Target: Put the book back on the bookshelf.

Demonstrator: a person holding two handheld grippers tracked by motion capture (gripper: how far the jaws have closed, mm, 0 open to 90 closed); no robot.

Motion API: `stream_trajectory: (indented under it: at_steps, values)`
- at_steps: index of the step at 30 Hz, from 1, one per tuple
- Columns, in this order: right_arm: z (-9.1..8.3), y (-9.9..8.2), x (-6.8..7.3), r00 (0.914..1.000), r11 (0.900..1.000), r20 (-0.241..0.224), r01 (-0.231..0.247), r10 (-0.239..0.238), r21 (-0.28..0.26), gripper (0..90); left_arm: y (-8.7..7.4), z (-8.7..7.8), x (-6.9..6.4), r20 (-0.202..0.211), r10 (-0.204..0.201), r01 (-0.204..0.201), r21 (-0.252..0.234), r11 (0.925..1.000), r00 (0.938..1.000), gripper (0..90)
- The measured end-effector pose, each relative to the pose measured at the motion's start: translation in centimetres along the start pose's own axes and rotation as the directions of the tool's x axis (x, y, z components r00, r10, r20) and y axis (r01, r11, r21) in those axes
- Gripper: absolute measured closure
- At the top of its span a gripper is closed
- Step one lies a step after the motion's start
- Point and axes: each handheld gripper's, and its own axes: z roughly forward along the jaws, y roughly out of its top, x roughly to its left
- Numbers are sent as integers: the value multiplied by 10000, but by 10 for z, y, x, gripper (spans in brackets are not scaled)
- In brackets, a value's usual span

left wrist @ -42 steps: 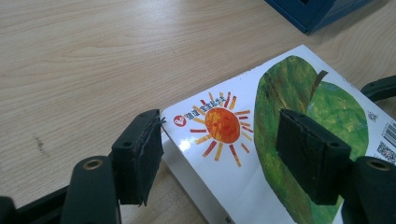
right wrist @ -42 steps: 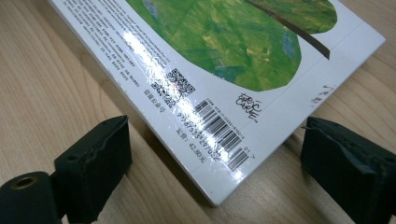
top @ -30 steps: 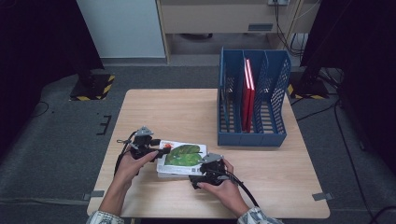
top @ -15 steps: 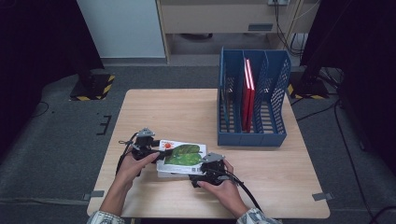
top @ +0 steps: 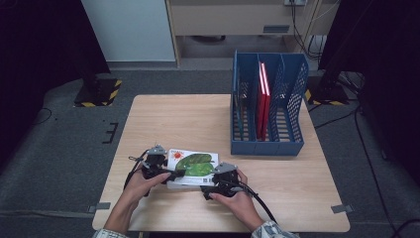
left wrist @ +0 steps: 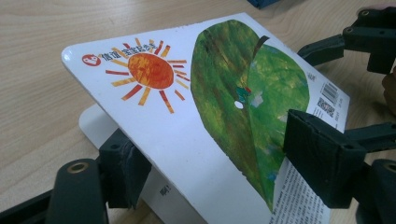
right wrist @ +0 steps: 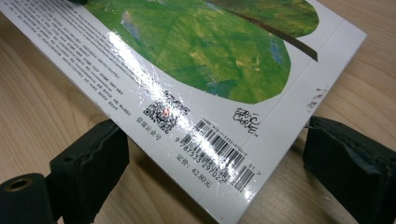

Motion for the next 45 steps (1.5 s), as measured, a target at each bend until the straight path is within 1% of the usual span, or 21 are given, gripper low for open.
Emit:
stream_trajectory:
  at_steps: [1, 3, 5, 6, 10, 13, 14, 17, 18, 21, 22, 25, 28, 31, 33, 35, 36, 39, 40, 42, 45]
  values:
    - [0, 0, 0, 10000, 10000, 0, 0, 0, 0, 72, 0, 0, 0, 0, 0, 0, 0, 10000, 10000, 253]
    - [0, 1, 0, 9997, 9996, 30, 229, -230, 186, 77, -1, 2, 2, 6, -60, 60, 135, 9999, 10000, 253]
    - [-1, 2, 0, 9997, 9994, -8, 228, -228, 269, 77, -1, 2, 2, 14, -96, 95, 203, 9997, 10000, 257]
    - [-2, 2, -2, 9994, 9991, -189, 302, -297, 296, 82, -1, 2, 3, 15, -138, 138, 272, 9995, 9999, 268]
    - [-5, 2, -7, 9982, 9985, -450, 401, -384, 381, 113, -1, 2, 4, 103, -213, 210, 251, 9995, 9997, 277]
    - [-5, 2, -7, 9981, 9984, -462, 423, -405, 388, 112, -2, 2, 5, 53, -152, 150, 316, 9994, 9999, 297]
    - [-7, 2, -9, 9974, 9987, -663, 321, -295, 385, 129, -2, 2, 5, 74, -176, 174, 344, 9993, 9998, 297]
    - [-9, 3, -11, 9966, 9990, -788, 279, -251, 346, 140, -2, 3, 6, 103, -183, 179, 358, 9992, 9998, 297]
    - [-12, 5, -15, 9958, 9997, -893, 197, -185, 125, 145, -2, 3, 6, 97, -167, 164, 340, 9993, 9998, 297]
    - [-15, 7, -18, 9946, 9999, -1026, 122, -128, -62, 145, -3, 4, 6, 96, -146, 143, 338, 9993, 9998, 297]
    - [-15, 9, -23, 9936, 9999, -1129, -5, -10, -136, 145, -3, 4, 6, 108, -134, 130, 330, 9994, 9999, 297]
    - [-10, 12, -30, 9921, 9999, -1253, -81, 91, 86, 144, -2, 5, 6, 112, -44, 40, 370, 9993, 9999, 298]
    - [-7, 15, -33, 9923, 9998, -1238, -15, 36, 177, 143, -2, 4, 6, 58, -24, 21, 365, 9993, 10000, 309]
    - [-5, 14, -34, 9916, 9996, -1289, -62, 94, 257, 139, -2, 4, 5, -5, 13, -13, 428, 9991, 10000, 326]
    - [-2, 12, -33, 9904, 9994, -1360, -201, 237, 281, 128, -2, 4, 5, -43, 14, -12, 460, 9989, 10000, 337]
    - [-2, 12, -34, 9904, 9995, -1362, -184, 219, 271, 126, -2, 4, 5, -52, 23, -21, 440, 9990, 10000, 346]
    - [-2, 12, -34, 9904, 9995, -1371, -130, 166, 271, 122, -2, 4, 5, -35, 35, -33, 447, 9990, 10000, 346]
    - [-1, 10, -36, 9880, 9992, -1514, -267, 308, 291, 102, -2, 4, 4, 66, 69, -72, 450, 9990, 10000, 367]
    - [-1, 10, -35, 9873, 9991, -1548, -331, 366, 251, 100, -2, 4, 4, 162, 60, -67, 440, 9990, 9999, 367]
    - [0, 8, -33, 9890, 9994, -1440, -326, 335, 90, 90, -2, 4, 3, 129, 121, -126, 434, 9990, 9998, 377]
    - [0, 7, -33, 9890, 9996, -1448, -285, 289, 46, 88, -3, 4, 2, 99, 182, -186, 435, 9989, 9998, 379]
